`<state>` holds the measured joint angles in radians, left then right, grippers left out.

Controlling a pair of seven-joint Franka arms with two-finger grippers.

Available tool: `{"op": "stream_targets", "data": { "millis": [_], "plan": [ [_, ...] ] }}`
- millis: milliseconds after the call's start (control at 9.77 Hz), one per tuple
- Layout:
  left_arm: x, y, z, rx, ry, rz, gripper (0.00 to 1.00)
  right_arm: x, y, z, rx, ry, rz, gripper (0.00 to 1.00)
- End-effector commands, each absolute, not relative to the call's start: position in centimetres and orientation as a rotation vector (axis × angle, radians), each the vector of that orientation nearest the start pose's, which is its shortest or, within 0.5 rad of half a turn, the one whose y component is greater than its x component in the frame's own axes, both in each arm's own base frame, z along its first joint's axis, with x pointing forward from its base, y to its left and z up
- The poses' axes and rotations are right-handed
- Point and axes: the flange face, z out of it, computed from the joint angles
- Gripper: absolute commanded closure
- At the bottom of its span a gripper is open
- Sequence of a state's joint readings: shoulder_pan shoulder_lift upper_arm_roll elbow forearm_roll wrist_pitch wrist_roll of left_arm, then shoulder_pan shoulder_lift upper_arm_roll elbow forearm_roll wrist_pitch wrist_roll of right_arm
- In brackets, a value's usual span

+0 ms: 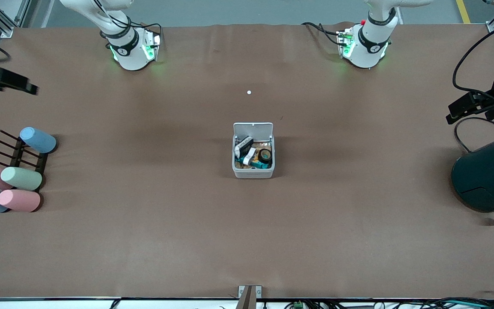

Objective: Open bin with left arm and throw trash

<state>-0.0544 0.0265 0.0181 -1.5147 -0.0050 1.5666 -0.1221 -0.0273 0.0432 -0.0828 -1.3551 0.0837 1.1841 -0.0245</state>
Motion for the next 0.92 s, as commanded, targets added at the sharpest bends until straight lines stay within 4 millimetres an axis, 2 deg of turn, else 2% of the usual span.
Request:
{"op": "stream_targets", "data": {
  "millis": [0, 102, 205, 307, 409, 819],
  "plan": [
    [56.2, -2.1, 64.3, -3.152, -0.144, -0.037, 0.0, 51.7, -3.1, 66.9, -3.096, -0.043, 0.322, 0.01],
    [56.2, -2.1, 64.3, -3.153, -0.144, -0.037, 0.0, 51.8, -2.8, 67.7, -3.108, -0.044, 0.286, 0.01],
    [56.2, -2.1, 64.3, -3.153, -0.144, -0.037, 0.0, 51.7, -2.6, 70.0, -3.118, -0.055, 0.191, 0.01],
    [56.2, -2.0, 64.3, -3.153, -0.147, -0.037, 0.0, 52.3, -0.8, 70.4, -3.126, -0.096, 0.173, 0.01],
    [56.2, -2.0, 64.2, -3.153, -0.142, -0.035, 0.0, 52.7, 0.8, 70.1, -3.167, -0.144, 0.172, 0.01],
    [56.3, -1.9, 64.1, -3.152, -0.125, -0.033, 0.0, 53.0, 0.9, 68.2, -3.158, -0.145, 0.217, 0.01]
  ]
}}
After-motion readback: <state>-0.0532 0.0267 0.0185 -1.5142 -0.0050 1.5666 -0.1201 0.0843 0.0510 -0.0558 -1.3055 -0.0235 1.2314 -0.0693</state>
